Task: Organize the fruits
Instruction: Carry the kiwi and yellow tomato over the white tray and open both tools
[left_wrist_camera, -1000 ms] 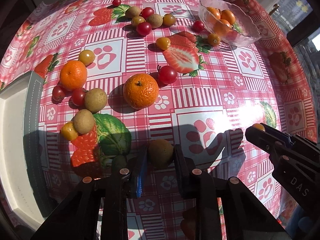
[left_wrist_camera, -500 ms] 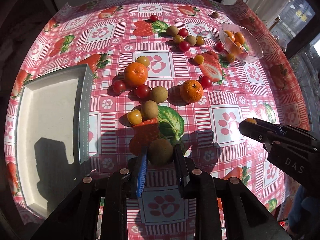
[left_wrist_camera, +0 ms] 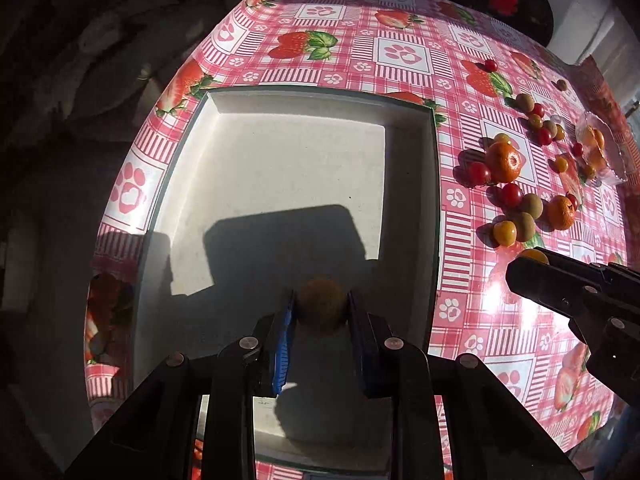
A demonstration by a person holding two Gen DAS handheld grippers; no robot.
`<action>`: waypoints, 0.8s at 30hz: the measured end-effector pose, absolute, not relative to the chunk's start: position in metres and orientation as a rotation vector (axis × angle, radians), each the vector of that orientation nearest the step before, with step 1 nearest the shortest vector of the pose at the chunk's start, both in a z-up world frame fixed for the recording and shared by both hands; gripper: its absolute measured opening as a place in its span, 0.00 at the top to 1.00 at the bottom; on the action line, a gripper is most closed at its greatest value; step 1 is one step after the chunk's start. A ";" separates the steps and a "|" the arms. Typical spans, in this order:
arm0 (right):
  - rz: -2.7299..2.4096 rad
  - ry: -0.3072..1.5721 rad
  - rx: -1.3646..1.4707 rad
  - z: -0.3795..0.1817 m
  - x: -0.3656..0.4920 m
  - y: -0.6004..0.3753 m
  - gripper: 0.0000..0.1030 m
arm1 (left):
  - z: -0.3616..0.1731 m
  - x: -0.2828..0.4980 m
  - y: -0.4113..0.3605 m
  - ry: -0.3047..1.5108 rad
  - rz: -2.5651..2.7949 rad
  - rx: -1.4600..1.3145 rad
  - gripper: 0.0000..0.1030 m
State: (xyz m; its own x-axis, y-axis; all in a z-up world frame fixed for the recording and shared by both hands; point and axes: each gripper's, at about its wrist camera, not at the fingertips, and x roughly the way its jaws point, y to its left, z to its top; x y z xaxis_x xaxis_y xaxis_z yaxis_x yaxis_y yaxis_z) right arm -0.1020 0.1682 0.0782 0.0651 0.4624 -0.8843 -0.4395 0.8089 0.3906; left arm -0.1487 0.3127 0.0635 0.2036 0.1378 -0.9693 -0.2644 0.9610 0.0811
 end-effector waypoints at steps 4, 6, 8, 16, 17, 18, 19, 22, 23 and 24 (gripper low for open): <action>0.744 1.369 -0.007 0.068 -0.106 0.212 0.76 | 0.053 -0.156 0.342 1.348 0.341 -0.127 0.74; 0.758 1.381 -0.041 0.061 -0.108 0.229 0.76 | 0.046 -0.160 0.352 1.355 0.358 -0.131 0.74; 0.765 1.394 -0.067 0.055 -0.111 0.240 0.76 | 0.040 -0.162 0.358 1.362 0.367 -0.134 0.74; 0.762 1.453 -0.172 0.029 -0.113 0.264 0.75 | 0.025 -0.170 0.360 1.382 0.362 -0.117 0.73; 0.764 1.460 -0.179 0.027 -0.114 0.265 0.75 | 0.025 -0.170 0.360 1.380 0.359 -0.115 0.66; 0.765 1.465 -0.182 0.025 -0.114 0.267 0.75 | 0.025 -0.170 0.360 1.381 0.358 -0.114 0.52; 0.763 1.473 -0.188 0.022 -0.113 0.269 0.74 | 0.025 -0.171 0.361 1.377 0.365 -0.111 0.17; 0.767 1.486 -0.174 0.019 -0.111 0.272 0.58 | 0.031 -0.174 0.359 1.342 0.370 -0.077 0.07; 0.777 1.484 -0.165 0.021 -0.111 0.274 0.53 | 0.030 -0.174 0.358 1.353 0.366 -0.072 0.07; 0.787 1.480 -0.158 0.022 -0.111 0.275 0.41 | 0.029 -0.174 0.358 1.361 0.372 -0.065 0.07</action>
State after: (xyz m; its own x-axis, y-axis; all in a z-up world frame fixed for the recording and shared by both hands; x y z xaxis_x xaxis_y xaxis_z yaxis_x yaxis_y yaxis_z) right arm -0.1109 0.2749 0.0224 -0.1029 0.3730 -0.9221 -0.5564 0.7469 0.3642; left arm -0.1736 0.3584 0.0291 0.1591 0.2226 -0.9618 -0.2974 0.9398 0.1683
